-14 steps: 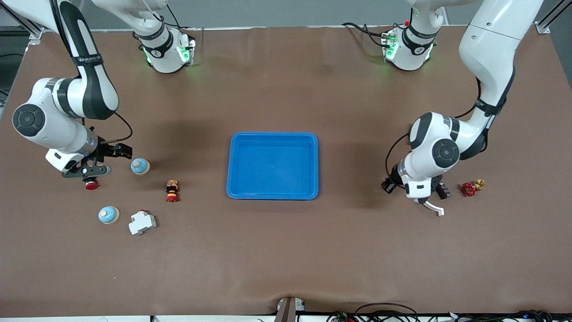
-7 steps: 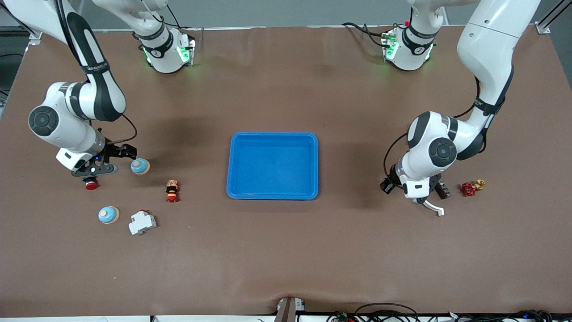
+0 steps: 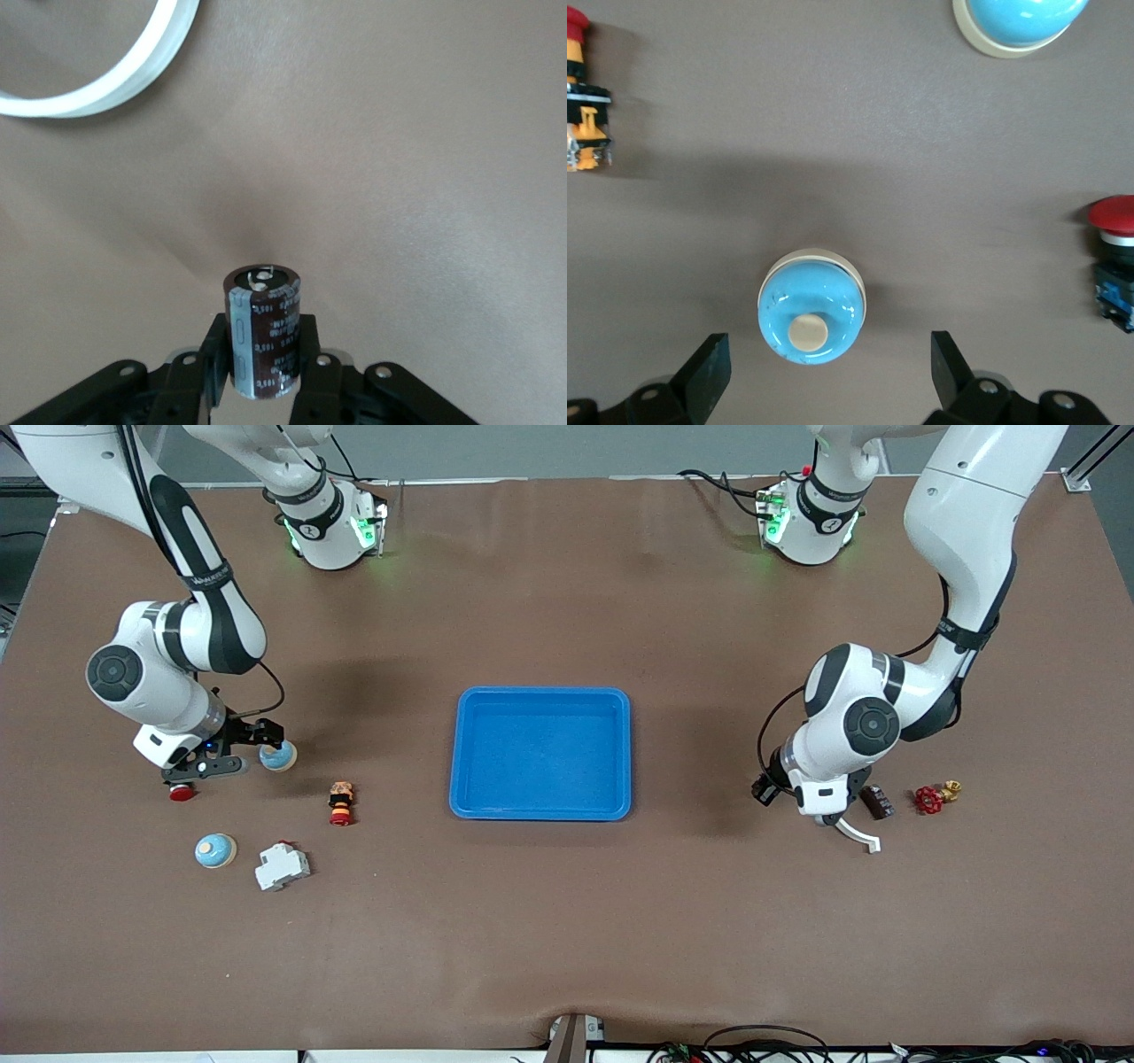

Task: Place electrolytic capacitor and blue bell in tray
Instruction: 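Carry the capacitor into the blue tray and release it with the left gripper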

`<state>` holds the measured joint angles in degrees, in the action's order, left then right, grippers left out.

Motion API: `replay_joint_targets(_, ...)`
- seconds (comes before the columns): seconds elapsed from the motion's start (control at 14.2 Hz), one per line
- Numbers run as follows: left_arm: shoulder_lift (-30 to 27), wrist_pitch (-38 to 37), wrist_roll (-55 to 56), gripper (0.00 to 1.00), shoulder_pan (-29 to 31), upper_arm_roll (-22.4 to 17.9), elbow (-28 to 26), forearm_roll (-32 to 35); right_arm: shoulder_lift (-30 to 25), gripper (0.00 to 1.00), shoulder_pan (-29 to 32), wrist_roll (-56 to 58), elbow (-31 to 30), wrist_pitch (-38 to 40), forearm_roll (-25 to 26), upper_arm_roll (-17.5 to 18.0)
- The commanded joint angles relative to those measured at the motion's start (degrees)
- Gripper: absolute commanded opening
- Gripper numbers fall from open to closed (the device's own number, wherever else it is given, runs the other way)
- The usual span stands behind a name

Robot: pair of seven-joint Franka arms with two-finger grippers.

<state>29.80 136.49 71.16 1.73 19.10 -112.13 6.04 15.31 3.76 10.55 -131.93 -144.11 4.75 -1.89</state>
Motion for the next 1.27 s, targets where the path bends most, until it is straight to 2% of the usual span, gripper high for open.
replay_joint_targets(0.0, 0.4, -0.3, 3.0, 0.0, -0.7, 0.1, 1.9, 1.4, 0.8, 1.0, 0.4, 0.1, -0.5, -1.9, 1.2, 0.4)
replay_joint_targets(0.49, 1.4, -0.7, 17.6, 0.0, -12.3, 0.1, 7.8, 0.8, 1.3, 1.0, 0.4, 0.0, -2.3, -3.4, 1.2, 0.5)
replay_joint_targets(0.7, 1.8, -0.2, 20.3, 0.0, -18.5, 0.1, 8.5, 0.9, 1.3, 1.0, 0.2, 0.0, -3.5, -4.2, 1.2, 0.6)
replay_joint_targets(1.2, 6.2, 4.3, 31.4, 0.0, -27.6, 0.1, 10.1, 0.8, 3.8, 1.0, -0.2, 0.0, -4.0, -8.7, 1.2, 0.6)
